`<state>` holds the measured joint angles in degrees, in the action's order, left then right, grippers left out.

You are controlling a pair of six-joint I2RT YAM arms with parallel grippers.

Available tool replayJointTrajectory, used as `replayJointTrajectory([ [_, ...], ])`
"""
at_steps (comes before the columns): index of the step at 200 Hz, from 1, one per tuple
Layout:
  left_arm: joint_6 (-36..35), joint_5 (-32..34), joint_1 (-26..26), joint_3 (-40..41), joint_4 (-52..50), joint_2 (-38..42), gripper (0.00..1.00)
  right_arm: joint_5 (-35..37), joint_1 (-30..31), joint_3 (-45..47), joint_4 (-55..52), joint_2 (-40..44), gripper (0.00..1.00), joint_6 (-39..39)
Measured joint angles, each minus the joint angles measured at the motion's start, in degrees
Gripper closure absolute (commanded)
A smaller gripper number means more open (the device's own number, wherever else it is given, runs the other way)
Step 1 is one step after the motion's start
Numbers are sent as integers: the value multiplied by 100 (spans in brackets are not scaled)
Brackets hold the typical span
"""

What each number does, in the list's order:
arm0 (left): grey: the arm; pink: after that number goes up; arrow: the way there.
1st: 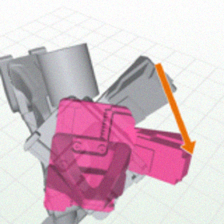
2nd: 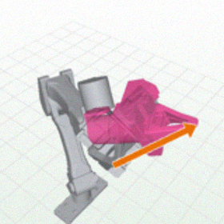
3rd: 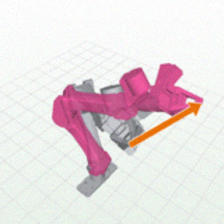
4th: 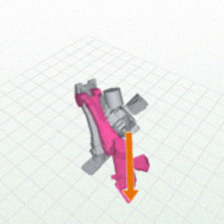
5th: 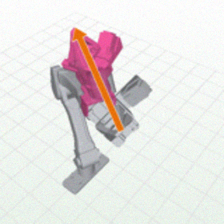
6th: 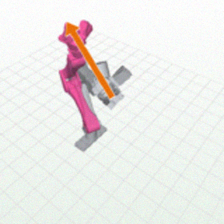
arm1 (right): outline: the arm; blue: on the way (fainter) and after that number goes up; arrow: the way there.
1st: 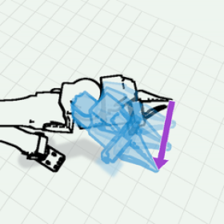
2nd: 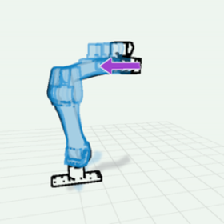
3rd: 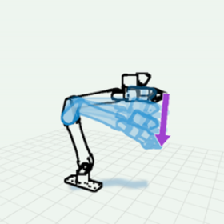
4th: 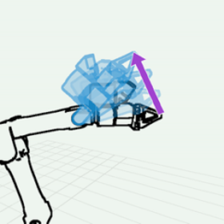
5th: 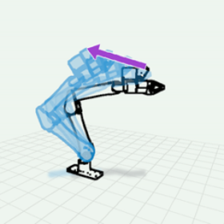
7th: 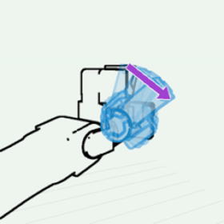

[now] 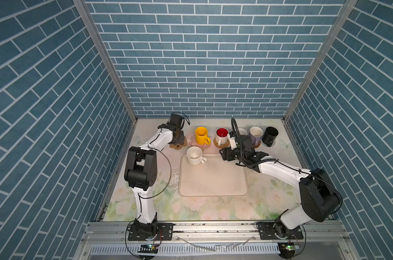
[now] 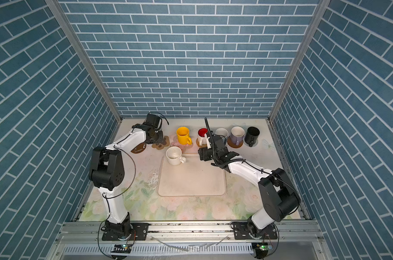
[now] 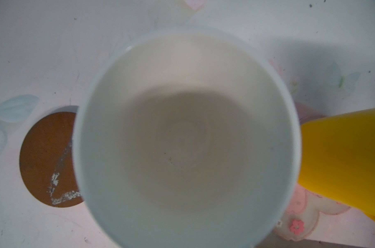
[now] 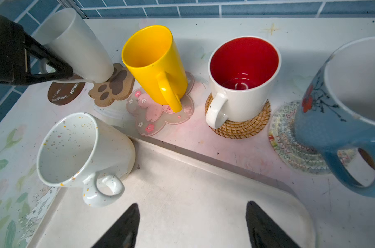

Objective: Place cups on coasters
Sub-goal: Place the cup on the coaster.

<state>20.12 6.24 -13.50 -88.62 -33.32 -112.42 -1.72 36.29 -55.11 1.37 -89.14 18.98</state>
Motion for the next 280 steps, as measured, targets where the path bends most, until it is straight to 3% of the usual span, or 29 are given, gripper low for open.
replayJointTrajectory([
  [160, 173, -116, 2, 275, 201, 0, 100, -157, -20, 0, 0, -70, 22, 2],
  [209, 249, -118, 2, 275, 208, -13, 79, -160, -20, 0, 0, -70, 23, 0],
  [260, 306, -92, 2, 275, 269, -15, 39, -216, -20, 0, -2, -66, 25, 0],
  [280, 293, -46, 4, 275, 306, -7, 29, -227, -20, 0, -4, -66, 26, 0],
])
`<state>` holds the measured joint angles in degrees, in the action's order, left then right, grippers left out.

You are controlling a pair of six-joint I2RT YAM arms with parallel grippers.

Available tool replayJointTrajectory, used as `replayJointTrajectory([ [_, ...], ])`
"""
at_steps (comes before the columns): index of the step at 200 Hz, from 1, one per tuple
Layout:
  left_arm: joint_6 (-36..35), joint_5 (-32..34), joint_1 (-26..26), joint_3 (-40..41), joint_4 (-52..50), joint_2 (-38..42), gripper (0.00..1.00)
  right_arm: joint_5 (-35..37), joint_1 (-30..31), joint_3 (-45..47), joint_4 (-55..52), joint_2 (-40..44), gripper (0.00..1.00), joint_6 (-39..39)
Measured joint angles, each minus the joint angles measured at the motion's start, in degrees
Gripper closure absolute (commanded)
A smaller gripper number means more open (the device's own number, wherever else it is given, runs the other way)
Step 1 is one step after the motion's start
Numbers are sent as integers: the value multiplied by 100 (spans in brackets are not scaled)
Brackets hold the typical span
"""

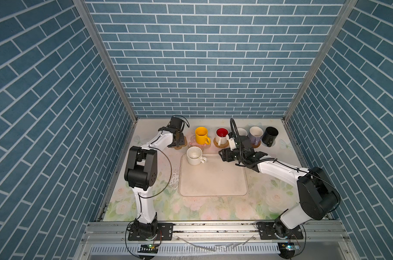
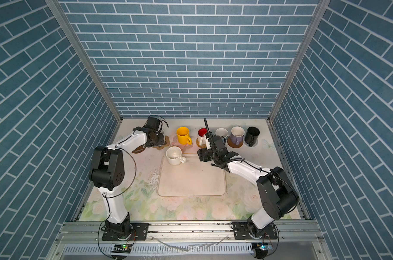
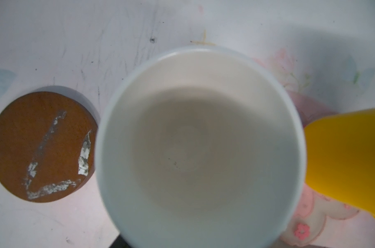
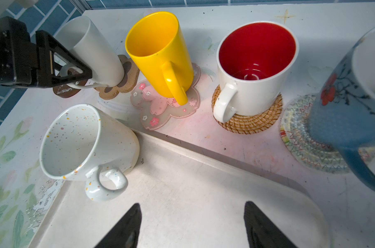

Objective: Place cups on coasters
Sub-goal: Place the cup on the coaster.

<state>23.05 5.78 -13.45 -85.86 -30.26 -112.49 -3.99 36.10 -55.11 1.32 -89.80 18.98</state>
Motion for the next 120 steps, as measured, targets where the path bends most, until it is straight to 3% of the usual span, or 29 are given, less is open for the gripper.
replayJointTrajectory([
  [31, -83, 101, 0, -11, -50, 92, 17, -142, -2, -11, -57, 0, 27, 0],
  [51, -153, 151, 0, -153, -245, 170, 1, -236, -2, -13, -164, 0, 30, -2],
  [83, -153, 105, 0, -284, -479, 614, 1, -538, 46, -251, -664, -22, 34, -140],
  [120, -98, -37, -2, 42, -514, 2020, 1, -599, 168, -848, -1128, -173, 34, -243],
])
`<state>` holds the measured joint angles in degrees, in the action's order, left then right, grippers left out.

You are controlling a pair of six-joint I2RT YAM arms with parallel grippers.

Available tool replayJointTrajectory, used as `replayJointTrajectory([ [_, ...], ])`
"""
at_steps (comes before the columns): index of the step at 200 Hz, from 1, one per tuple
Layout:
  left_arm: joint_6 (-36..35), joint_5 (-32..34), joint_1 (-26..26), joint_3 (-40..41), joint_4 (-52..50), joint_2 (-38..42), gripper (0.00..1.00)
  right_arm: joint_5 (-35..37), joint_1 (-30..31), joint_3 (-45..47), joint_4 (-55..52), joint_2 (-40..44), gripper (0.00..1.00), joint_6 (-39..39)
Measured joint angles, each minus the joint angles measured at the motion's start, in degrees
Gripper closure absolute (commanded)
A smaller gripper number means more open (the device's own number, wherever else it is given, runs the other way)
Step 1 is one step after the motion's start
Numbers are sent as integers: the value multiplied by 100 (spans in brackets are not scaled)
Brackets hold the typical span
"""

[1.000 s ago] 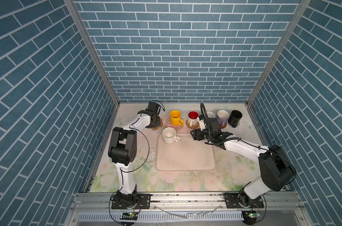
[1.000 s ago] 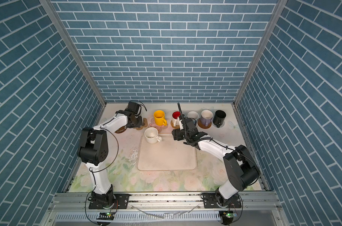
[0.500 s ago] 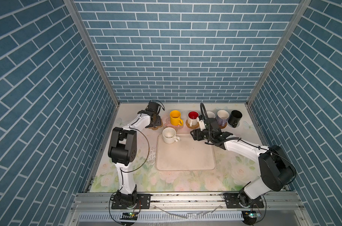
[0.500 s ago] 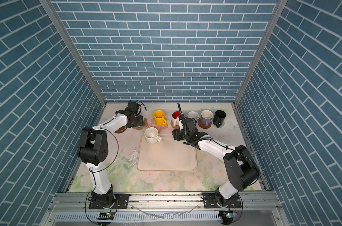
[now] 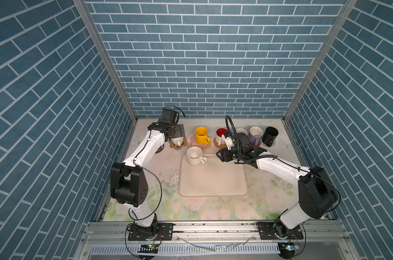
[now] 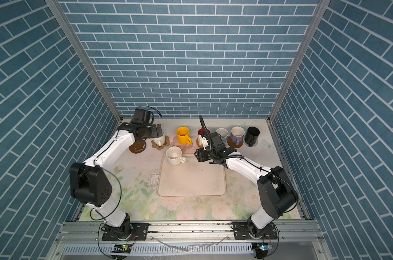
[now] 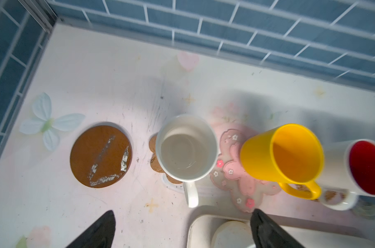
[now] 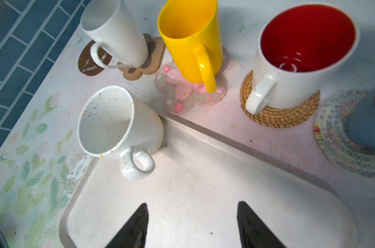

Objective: Place cups on coasters
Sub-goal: Place the cup on the coaster, then rotate the cup on the tray.

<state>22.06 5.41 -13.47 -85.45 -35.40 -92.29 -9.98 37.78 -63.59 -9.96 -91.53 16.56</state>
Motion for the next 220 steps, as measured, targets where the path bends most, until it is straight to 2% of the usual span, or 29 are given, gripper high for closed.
replayJointTrajectory([
  [33, 125, -367, -28, 890, 92, 1316, 1, -11, 37, -439, -420, -302, 34, -57],
  [64, 168, -822, -83, 1823, -90, 2236, 1, -9, 46, -763, -918, -507, 35, -122],
  [87, 55, -1172, -105, 2199, -396, 2796, 1, 33, 57, -1145, -1237, -675, 35, -199],
  [122, -339, -1725, -107, 2308, -680, 3060, 1, 212, 70, -1679, -1530, -990, 34, -205],
  [170, -627, -1840, -101, 2702, -726, 3132, 1, 337, 81, -2122, -1707, -1414, 35, -195],
  [220, -619, -1840, -79, 2986, -675, 3740, 1, 514, 258, -2306, -2015, -1716, 35, -203],
])
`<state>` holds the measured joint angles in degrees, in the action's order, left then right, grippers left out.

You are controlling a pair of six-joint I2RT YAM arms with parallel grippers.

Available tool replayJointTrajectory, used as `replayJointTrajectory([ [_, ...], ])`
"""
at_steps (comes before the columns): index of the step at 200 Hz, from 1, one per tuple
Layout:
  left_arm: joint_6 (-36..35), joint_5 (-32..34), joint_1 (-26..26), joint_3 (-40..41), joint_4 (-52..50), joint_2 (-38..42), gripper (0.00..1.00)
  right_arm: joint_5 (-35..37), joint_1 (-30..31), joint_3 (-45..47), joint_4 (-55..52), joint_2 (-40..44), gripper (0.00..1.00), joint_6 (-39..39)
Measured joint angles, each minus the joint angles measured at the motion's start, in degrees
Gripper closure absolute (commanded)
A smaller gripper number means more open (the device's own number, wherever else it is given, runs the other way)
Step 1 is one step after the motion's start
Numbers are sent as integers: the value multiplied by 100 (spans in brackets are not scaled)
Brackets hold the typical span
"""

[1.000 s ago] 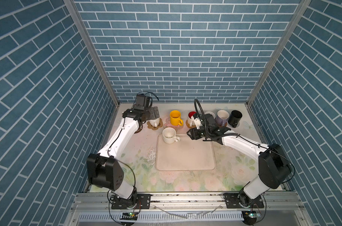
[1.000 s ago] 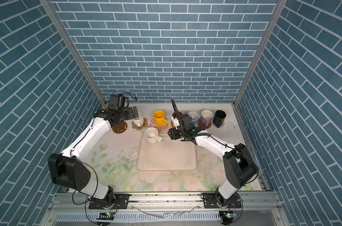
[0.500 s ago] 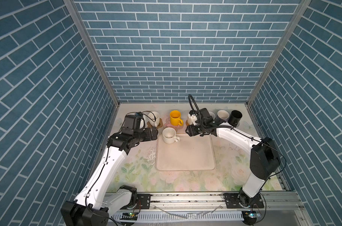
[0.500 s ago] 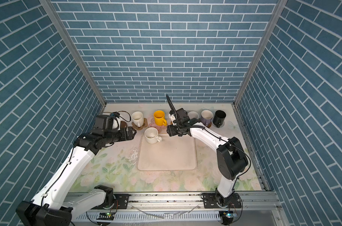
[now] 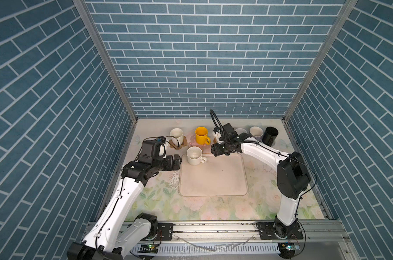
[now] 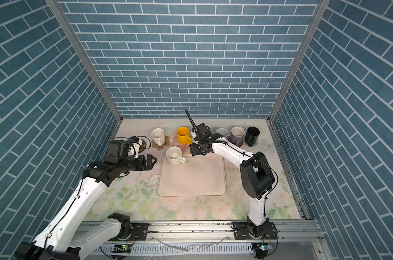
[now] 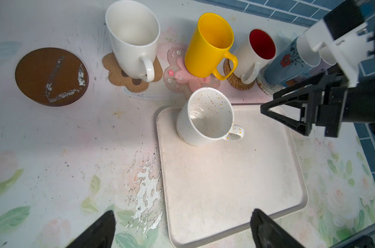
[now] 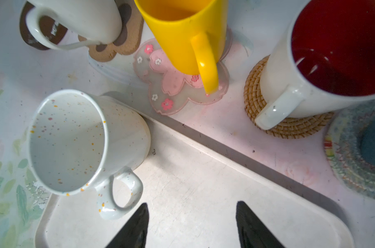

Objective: Place cups on coasters
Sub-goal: Rotate the cup on the tray.

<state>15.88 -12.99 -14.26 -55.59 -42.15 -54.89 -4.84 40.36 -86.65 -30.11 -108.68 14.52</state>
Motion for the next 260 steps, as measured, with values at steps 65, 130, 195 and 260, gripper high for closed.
replayJointTrajectory([
  [65, 39, -59, 186, 9, 81, -2, 1, 247, 280, -61, -197, -42, 35, -4],
  [130, 83, -192, 424, 26, 103, -35, 1, 332, 706, -63, -186, -376, 35, -4],
  [195, 87, -188, 428, 28, 107, -74, 1, 332, 973, -63, -125, -433, 36, 2],
  [260, 85, -144, 428, 35, 107, -98, 1, 455, 1239, -63, 227, -433, 37, 219],
])
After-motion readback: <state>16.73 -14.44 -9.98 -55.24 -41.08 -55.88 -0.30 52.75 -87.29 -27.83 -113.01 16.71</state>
